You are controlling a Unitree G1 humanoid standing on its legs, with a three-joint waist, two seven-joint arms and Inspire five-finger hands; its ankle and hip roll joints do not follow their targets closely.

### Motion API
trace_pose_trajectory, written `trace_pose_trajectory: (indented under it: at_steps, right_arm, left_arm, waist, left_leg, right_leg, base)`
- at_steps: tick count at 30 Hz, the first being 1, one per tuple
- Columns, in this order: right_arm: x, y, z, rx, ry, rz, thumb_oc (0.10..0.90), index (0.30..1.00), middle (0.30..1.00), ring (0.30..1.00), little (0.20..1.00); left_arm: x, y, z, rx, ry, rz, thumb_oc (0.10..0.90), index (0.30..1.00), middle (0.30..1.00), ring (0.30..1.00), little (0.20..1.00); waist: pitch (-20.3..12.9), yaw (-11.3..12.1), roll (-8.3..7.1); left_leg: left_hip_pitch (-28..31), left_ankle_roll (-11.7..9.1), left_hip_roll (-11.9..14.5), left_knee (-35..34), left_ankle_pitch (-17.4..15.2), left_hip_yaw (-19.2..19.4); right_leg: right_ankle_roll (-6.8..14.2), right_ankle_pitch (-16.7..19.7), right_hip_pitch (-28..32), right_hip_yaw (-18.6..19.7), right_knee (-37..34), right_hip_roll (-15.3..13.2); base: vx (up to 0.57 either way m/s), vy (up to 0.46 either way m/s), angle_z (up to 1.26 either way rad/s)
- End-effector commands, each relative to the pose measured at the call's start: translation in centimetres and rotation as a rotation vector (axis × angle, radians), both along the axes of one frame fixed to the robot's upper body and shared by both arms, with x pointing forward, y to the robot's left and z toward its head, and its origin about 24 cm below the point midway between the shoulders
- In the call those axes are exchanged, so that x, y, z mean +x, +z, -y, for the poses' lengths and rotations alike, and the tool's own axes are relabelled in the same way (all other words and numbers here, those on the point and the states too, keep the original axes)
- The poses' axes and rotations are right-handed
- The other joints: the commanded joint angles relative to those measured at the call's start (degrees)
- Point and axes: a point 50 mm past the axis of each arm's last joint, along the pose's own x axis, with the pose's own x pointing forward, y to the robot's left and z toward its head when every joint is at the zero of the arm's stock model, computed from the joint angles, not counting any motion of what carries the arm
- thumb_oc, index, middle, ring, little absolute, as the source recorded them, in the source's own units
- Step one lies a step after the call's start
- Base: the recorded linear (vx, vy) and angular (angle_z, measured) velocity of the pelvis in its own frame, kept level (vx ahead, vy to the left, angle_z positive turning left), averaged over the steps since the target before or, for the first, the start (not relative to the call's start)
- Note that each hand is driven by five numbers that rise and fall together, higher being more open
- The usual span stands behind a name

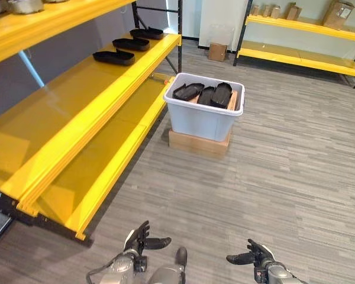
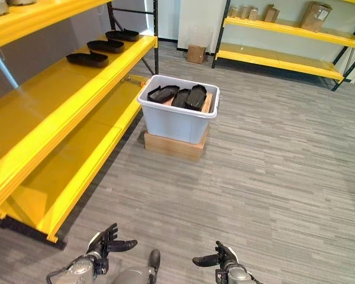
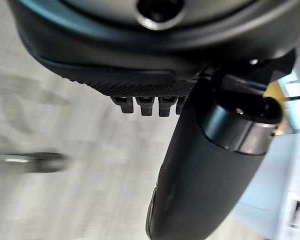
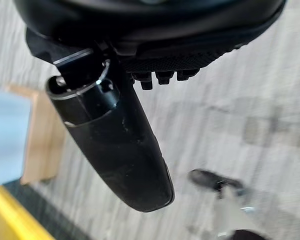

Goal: Move parts from the plastic box to the shelf.

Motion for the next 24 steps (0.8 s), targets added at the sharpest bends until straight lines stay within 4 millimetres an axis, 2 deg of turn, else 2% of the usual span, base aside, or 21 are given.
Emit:
trace_pose_trajectory:
  at_steps: [1,2,3,5,6,7,8,9,11,12,13,14,15,16,17,18,19,20,21,22,24]
  right_arm:
    - [3.9,2.7,-0.1,0.012,0.038,0.193,0.900,1.000,1.000,1.000,1.000]
    - [4.0,2.8,-0.2,0.017,0.040,0.203,0.900,1.000,1.000,1.000,1.000]
    - [4.1,2.9,-0.3,0.019,0.051,0.208,0.900,1.000,1.000,1.000,1.000]
    - [4.1,3.0,-0.3,0.024,0.058,0.214,0.900,1.000,1.000,1.000,1.000]
    - [4.1,3.0,-0.2,0.024,0.053,0.213,0.900,1.000,1.000,1.000,1.000]
    - [4.0,3.0,0.0,0.020,0.052,0.209,0.900,1.000,1.000,1.000,1.000]
    - [3.8,2.9,0.2,0.015,0.046,0.204,0.900,1.000,1.000,1.000,1.000]
    - [3.7,2.9,0.3,0.011,0.042,0.197,0.900,1.000,1.000,1.000,1.000]
    - [3.6,2.8,0.5,0.000,0.046,0.189,0.900,1.000,1.000,1.000,1.000]
    - [3.6,2.7,0.7,-0.008,0.046,0.184,0.900,1.000,1.000,1.000,1.000]
    - [3.1,2.5,0.9,-0.006,0.038,0.169,0.900,1.000,1.000,1.000,1.000]
    - [2.9,2.3,0.9,-0.007,0.037,0.159,0.900,1.000,1.000,1.000,1.000]
    - [2.7,2.2,1.0,-0.005,0.036,0.154,0.900,1.000,1.000,1.000,1.000]
    - [2.8,2.3,1.1,-0.010,0.043,0.158,0.900,1.000,1.000,1.000,1.000]
    - [2.8,2.3,1.1,-0.010,0.043,0.158,0.900,1.000,1.000,1.000,1.000]
    - [2.7,2.3,1.3,-0.007,0.037,0.157,0.900,1.000,1.000,1.000,1.000]
    - [2.7,2.5,1.5,-0.009,0.034,0.164,0.900,1.000,1.000,1.000,1.000]
    - [2.8,2.5,1.6,-0.013,0.036,0.166,0.900,1.000,1.000,1.000,1.000]
    - [3.1,2.7,1.8,-0.020,0.035,0.170,0.900,1.000,1.000,1.000,1.000]
    - [3.1,2.7,1.9,-0.028,0.041,0.168,0.900,1.000,1.000,1.000,1.000]
    - [3.4,3.0,2.2,-0.048,0.045,0.178,0.900,1.000,1.000,1.000,1.000]
  left_arm:
    - [1.7,2.4,-0.1,0.016,-0.023,0.153,0.900,1.000,1.000,1.000,1.000]
    - [1.6,2.4,-0.2,0.022,-0.023,0.152,0.900,1.000,1.000,1.000,1.000]
    - [1.6,2.3,-0.2,0.022,-0.024,0.147,0.900,1.000,1.000,1.000,1.000]
    - [1.6,2.2,-0.1,0.014,-0.027,0.145,0.900,1.000,1.000,1.000,1.000]
    - [1.6,2.2,-0.1,0.015,-0.034,0.142,0.900,1.000,1.000,1.000,1.000]
    - [1.5,2.1,0.0,0.014,-0.037,0.139,0.900,1.000,1.000,1.000,1.000]
    - [1.5,2.0,0.0,0.013,-0.035,0.135,0.900,1.000,1.000,1.000,1.000]
    - [1.3,1.7,-0.1,0.012,-0.030,0.123,0.900,1.000,1.000,1.000,1.000]
    - [1.0,1.5,-0.4,0.014,-0.025,0.116,0.900,1.000,1.000,1.000,1.000]
    - [1.0,1.6,-0.4,0.014,-0.023,0.118,0.900,1.000,1.000,1.000,1.000]
    - [0.4,1.2,-0.4,0.012,-0.028,0.101,0.900,1.000,1.000,1.000,1.000]
    - [0.4,1.2,-0.1,0.007,-0.030,0.105,0.900,1.000,1.000,1.000,1.000]
    - [0.3,1.1,-0.2,0.005,-0.025,0.098,0.900,1.000,1.000,1.000,1.000]
    - [0.2,1.1,0.0,-0.012,-0.011,0.102,0.900,1.000,1.000,1.000,1.000]
    - [0.2,1.1,0.0,-0.012,-0.011,0.102,0.900,1.000,1.000,1.000,1.000]
    - [0.2,1.2,0.1,-0.015,-0.012,0.106,0.900,1.000,1.000,1.000,1.000]
    - [0.3,1.3,0.1,-0.018,-0.013,0.113,0.900,1.000,1.000,1.000,1.000]
    - [0.4,1.4,0.3,-0.022,-0.018,0.115,0.900,1.000,1.000,1.000,1.000]
    - [0.4,1.3,0.4,-0.025,-0.015,0.110,0.900,1.000,1.000,1.000,1.000]
    - [0.3,1.2,0.4,-0.025,-0.004,0.105,0.900,1.000,1.000,1.000,1.000]
    - [0.4,1.2,0.6,-0.034,0.000,0.098,0.900,1.000,1.000,1.000,1.000]
  waist:
    - [0.5,0.0,4.31]
    - [1.1,-0.8,4.94]
    - [1.6,-1.8,5.26]
    - [2.0,-3.1,5.89]
    - [2.4,-3.7,5.64]
    - [2.6,-4.1,5.30]
    - [2.6,-4.5,5.17]
    - [2.6,-5.1,4.59]
    - [2.2,-5.3,3.95]
    - [1.7,-5.5,3.69]
    - [-0.4,-5.7,3.09]
    - [-1.0,-6.4,3.28]
    - [-1.9,-6.3,3.43]
    - [-2.2,-6.3,4.29]
    - [-2.3,-6.4,4.06]
    - [-2.4,-6.2,4.21]
    - [-2.0,-6.0,3.92]
    - [-1.6,-5.5,2.88]
    - [-0.5,-4.3,2.60]
    - [-0.1,-3.6,1.72]
    - [1.5,-1.8,1.46]
  left_leg:
    - [2.6,-6.8,7.3,-0.3,-2.5,-2.6]
    - [4.3,-6.6,7.1,-0.5,-3.1,-3.0]
    - [6.4,-6.5,6.8,-0.9,-3.9,-3.7]
    - [9.3,-6.7,6.4,-1.1,-5.0,-4.2]
    - [10.9,-7.0,5.8,-1.2,-6.0,-4.6]
    - [12.6,-7.4,5.3,-1.5,-7.2,-4.9]
    - [14.7,-8.0,4.8,-2.2,-8.0,-5.5]
    - [17.7,-9.1,4.6,-2.9,-9.2,-6.1]
    - [20.9,-10.4,4.7,-1.4,-11.2,-6.5]
    - [22.5,-10.8,4.8,-0.3,-12.1,-6.9]
    - [24.7,-11.6,5.8,1.2,-13.6,-7.9]
    - [25.0,-12.0,6.5,3.5,-13.1,-8.2]
    - [25.4,-13.2,7.4,5.0,-11.6,-8.3]
    - [23.1,-14.7,8.9,13.0,-6.5,-8.1]
    - [22.9,-14.7,8.7,12.9,-6.3,-8.3]
    - [20.9,-15.9,9.3,20.2,-2.1,-8.5]
    - [17.7,-16.9,9.0,27.5,1.9,-8.4]
    - [14.2,-16.8,7.7,34.2,4.0,-8.8]
    - [10.5,-16.6,5.9,42.9,4.0,-9.2]
    - [8.1,-15.1,4.1,45.4,3.2,-9.1]
    - [0.6,-12.7,4.2,46.2,-0.8,-7.4]
  right_leg:
    - [2.0,5.0,-9.3,0.0,-4.0,0.9]
    - [1.6,3.3,-12.8,-0.7,-2.2,1.6]
    - [0.7,0.5,-16.2,-1.9,-5.2,2.5]
    - [0.4,-0.5,-19.0,-5.3,-9.7,1.9]
    - [0.3,-1.1,-19.0,-7.2,-14.8,1.0]
    - [0.5,-1.0,-19.2,-9.6,-23.0,-0.3]
    - [0.9,-0.2,-19.5,-11.1,-30.4,-0.8]
    - [2.0,1.9,-19.2,-13.0,-41.2,-0.9]
    - [3.3,5.2,-18.8,-15.8,-49.0,-1.3]
    - [3.4,6.0,-18.6,-15.6,-49.5,-1.0]
    - [2.7,6.0,-16.7,-13.3,-49.7,0.6]
    - [2.3,7.2,-16.5,-10.1,-49.6,2.0]
    - [1.6,6.0,-15.6,-10.1,-48.0,3.0]
    - [-0.1,4.6,-14.3,-9.1,-46.9,4.9]
    - [-0.1,4.6,-14.4,-9.2,-46.9,4.6]
    - [-1.1,3.3,-13.3,-8.6,-46.2,5.5]
    - [-2.2,2.3,-11.8,-7.8,-46.3,6.0]
    - [-3.0,1.6,-10.4,-7.0,-46.7,5.5]
    - [-3.8,0.9,-9.2,-6.0,-46.5,5.8]
    - [-4.4,0.3,-8.2,-5.3,-46.5,5.4]
    - [-4.6,-0.8,-5.9,-3.8,-46.5,5.4]
  base:
    - [0.37,0.295,0.49]
    - [0.38,0.240,0.45]
    - [0.44,0.209,0.31]
    - [0.43,0.142,0.40]
    - [0.43,0.051,0.67]
    - [0.48,-0.007,0.65]
    - [0.65,-0.061,0.72]
    - [0.65,-0.072,0.85]
    - [0.70,-0.095,0.52]
    - [0.84,-0.140,-0.04]
    - [0.75,-0.118,0.03]
    - [0.74,-0.144,0.25]
    - [0.64,-0.131,0.36]
    - [0.44,-0.112,0.26]
    - [0.41,-0.102,0.17]
    - [0.27,-0.094,-0.05]
    - [0.34,-0.136,-0.18]
    - [0.29,-0.136,-0.19]
    - [0.28,-0.131,-0.18]
    - [0.27,-0.122,-0.18]
    - [0.23,-0.087,-0.90]
